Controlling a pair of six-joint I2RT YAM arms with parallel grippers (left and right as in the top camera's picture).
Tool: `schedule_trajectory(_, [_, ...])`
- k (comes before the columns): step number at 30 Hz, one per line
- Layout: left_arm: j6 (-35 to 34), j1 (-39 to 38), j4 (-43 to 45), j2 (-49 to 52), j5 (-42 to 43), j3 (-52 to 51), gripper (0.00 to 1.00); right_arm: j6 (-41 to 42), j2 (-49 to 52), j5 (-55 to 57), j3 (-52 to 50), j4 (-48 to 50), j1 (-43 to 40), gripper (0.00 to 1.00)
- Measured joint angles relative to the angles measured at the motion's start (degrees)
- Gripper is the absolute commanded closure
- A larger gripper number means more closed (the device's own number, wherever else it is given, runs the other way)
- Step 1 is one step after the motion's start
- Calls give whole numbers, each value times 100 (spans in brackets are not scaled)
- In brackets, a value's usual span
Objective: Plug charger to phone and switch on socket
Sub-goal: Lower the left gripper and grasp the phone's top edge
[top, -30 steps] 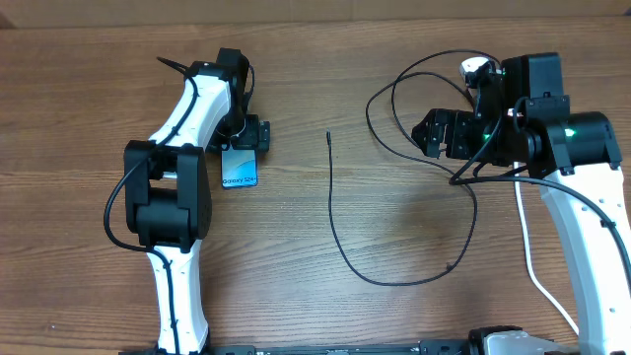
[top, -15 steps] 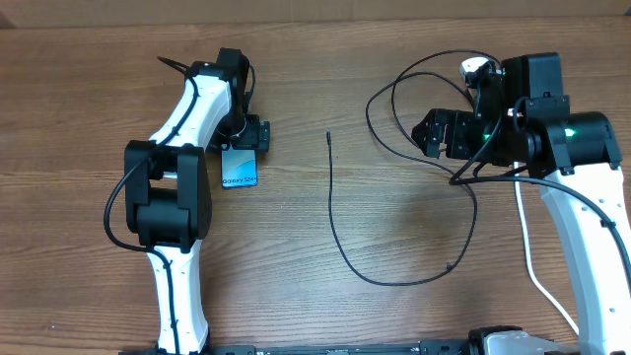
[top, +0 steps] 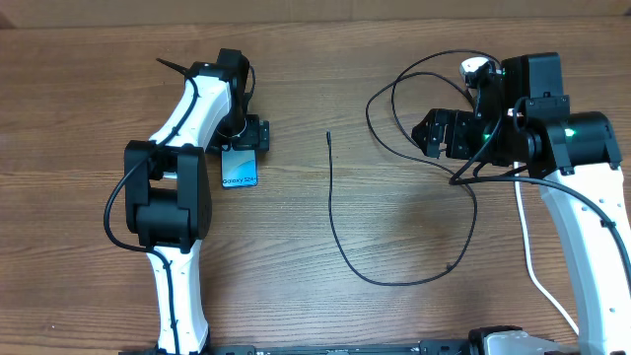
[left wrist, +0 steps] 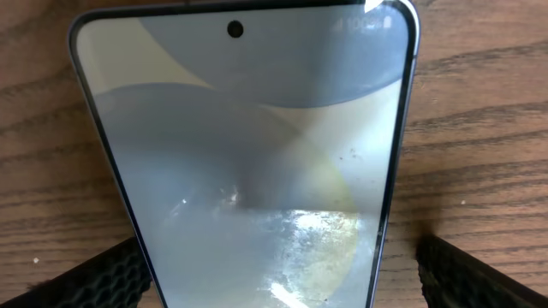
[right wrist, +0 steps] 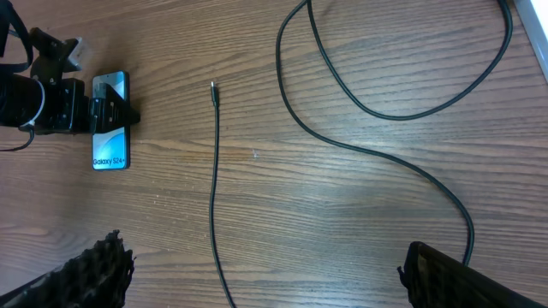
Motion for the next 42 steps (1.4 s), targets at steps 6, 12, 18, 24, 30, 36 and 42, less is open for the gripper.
schedule_trajectory(6, [-101,39,68,-26,114,-101,6,0,0,0,0,0,0,0])
schedule_trajectory(12, [-284,76,247,-151,122,-332,10,-2,0,0,0,0,0,0])
schedule_trajectory(18, [-389,138,269,-197,151,-415,13,0,0,0,0,2,0,0])
schedule_trajectory(24, [-413,197,240,-197,170,-422,15,-2,0,0,0,4,0,0])
schedule_trajectory(30, [-413,212,240,-199,170,-422,18,-2,0,0,0,4,0,0])
schedule_trajectory(36, [-415,223,256,-203,173,-435,20,2,0,0,0,7,0,0])
schedule_trajectory(42, [-415,229,282,-214,170,-452,24,0,0,0,0,7,0,0])
